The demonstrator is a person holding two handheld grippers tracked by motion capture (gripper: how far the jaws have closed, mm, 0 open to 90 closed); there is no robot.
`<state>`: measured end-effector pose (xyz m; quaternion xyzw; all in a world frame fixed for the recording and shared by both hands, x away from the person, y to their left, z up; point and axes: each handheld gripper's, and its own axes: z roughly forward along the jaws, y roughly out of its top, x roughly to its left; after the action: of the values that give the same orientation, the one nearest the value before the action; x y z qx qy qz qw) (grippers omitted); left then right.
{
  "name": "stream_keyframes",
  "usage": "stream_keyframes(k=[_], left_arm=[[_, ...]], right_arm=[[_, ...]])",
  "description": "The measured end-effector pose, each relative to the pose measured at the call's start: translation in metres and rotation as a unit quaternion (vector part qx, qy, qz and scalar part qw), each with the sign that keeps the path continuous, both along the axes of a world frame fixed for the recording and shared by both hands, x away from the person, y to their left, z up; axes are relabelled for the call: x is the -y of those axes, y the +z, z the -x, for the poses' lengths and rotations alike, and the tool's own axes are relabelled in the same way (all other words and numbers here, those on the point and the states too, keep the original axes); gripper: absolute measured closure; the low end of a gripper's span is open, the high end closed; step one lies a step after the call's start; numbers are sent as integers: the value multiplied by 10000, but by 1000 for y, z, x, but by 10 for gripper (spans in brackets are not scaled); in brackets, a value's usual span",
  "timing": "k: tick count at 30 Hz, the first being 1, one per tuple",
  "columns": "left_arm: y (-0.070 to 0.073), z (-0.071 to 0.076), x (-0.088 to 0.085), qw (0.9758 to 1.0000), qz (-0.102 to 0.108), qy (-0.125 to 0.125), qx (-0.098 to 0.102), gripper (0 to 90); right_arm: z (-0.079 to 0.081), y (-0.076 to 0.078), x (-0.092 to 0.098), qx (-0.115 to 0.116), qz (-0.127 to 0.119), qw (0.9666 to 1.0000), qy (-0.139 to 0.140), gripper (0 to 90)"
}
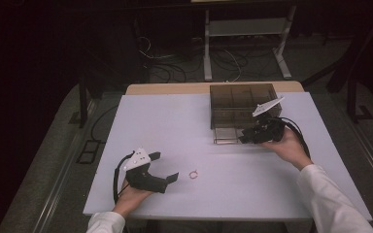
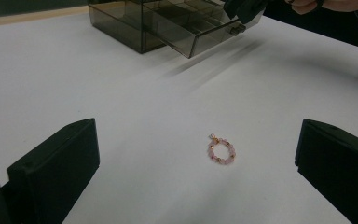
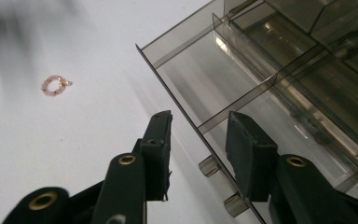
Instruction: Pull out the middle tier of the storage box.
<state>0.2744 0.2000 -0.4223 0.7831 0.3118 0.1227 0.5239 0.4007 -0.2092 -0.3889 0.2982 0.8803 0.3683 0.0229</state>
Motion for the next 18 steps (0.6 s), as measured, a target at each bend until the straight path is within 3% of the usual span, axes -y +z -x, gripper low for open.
stream_keyframes(k=[8,16,18], left_arm=[[0,1,0,10000,-10,-13,8,0],[0,2,0,10000,-30,-13,7,0],[0,2,0,10000,-16,4,8,0]], right_arm=[[10,11,6,123,-189,9995,-240,469],[22,12,14,159,-373,9983,-420,366],[26,12,16,173,-412,9976,-523,278]])
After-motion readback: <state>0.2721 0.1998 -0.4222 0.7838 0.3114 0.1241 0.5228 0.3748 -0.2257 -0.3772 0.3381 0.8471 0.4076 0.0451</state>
